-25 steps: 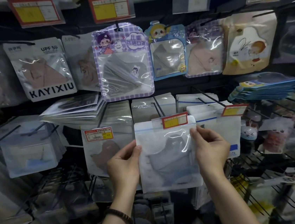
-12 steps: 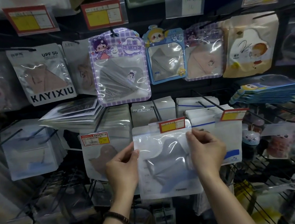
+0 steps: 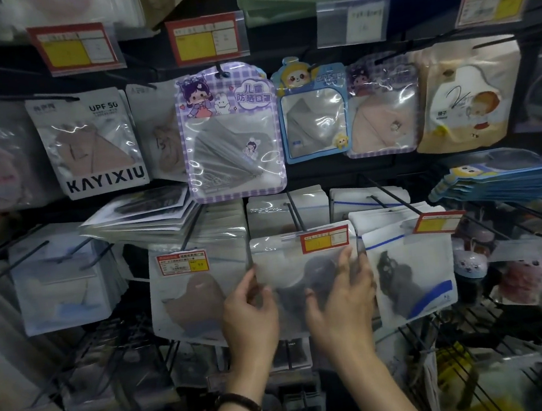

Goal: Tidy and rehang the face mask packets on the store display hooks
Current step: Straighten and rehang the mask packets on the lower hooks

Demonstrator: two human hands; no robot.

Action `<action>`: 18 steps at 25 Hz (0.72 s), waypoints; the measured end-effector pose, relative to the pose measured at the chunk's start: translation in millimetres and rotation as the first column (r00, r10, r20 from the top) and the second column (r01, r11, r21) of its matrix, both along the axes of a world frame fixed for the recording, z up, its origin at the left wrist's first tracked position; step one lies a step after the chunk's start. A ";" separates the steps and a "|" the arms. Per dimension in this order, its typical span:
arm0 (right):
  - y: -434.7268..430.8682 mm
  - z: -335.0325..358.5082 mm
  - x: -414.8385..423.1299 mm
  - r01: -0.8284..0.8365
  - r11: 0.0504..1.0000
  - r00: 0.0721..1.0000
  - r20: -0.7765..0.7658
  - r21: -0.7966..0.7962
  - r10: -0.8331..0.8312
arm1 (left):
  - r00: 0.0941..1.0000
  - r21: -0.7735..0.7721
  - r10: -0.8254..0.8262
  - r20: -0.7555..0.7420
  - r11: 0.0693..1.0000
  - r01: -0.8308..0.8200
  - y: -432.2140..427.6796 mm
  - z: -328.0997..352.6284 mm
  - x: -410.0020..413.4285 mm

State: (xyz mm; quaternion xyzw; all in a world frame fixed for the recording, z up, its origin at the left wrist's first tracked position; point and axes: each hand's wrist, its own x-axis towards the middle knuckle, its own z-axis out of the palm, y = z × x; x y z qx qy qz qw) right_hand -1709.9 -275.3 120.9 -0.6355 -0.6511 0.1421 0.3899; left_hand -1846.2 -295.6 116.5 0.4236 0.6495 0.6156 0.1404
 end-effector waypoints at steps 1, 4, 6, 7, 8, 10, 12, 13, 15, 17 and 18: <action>-0.8 -0.6 -2.7 0.001 1.000 1.000 0.012 -0.005 -0.001 | 1.000 -0.010 -0.004 0.002 1.000 0.004 -0.3 1.6 0.7; -2.1 -0.2 -8.1 -0.005 0.999 1.000 0.027 -0.032 0.006 | 0.999 -0.034 -0.036 -0.007 0.999 0.036 -2.1 5.2 -0.7; -7.1 -2.4 -11.4 0.001 0.999 0.999 0.051 -0.037 0.001 | 0.998 -0.046 -0.061 -0.018 0.997 0.061 -4.7 5.7 -3.4; -11.5 -3.8 -14.0 0.001 0.999 0.999 0.043 -0.036 0.000 | 0.997 -0.052 -0.074 -0.009 0.996 0.073 -6.7 5.4 -6.4; -16.5 -5.6 -16.7 -0.003 0.999 1.000 0.021 -0.035 0.004 | 0.995 -0.053 -0.096 0.006 0.994 0.096 -9.8 5.0 -9.9; -28.8 -6.3 -25.8 -0.033 0.999 0.998 -0.049 -0.034 0.031 | 0.988 -0.044 -0.148 0.052 0.988 0.150 -14.8 -1.0 -22.8; -38.9 -4.6 -40.0 -0.099 0.994 0.986 -0.140 -0.039 0.093 | 0.975 -0.061 -0.179 0.135 0.980 0.188 -20.7 -9.9 -43.8; -42.0 -3.0 -48.5 -0.129 0.991 0.972 -0.204 -0.037 0.119 | 0.972 -0.069 -0.173 0.158 0.980 0.186 -25.3 -12.7 -55.4; -47.0 2.7 -66.6 -0.176 0.983 0.938 -0.310 -0.048 0.153 | 0.979 -0.061 -0.119 0.167 0.989 0.131 -35.8 -12.4 -80.2; -51.4 9.9 -82.5 -0.219 0.973 0.914 -0.364 -0.071 0.180 | 0.993 -0.039 -0.023 0.116 0.999 0.028 -43.5 -5.5 -108.0; -52.6 13.5 -89.7 -0.240 0.968 0.904 -0.380 -0.075 0.195 | 0.997 -0.034 0.017 0.074 0.999 -0.014 -45.3 -1.2 -121.9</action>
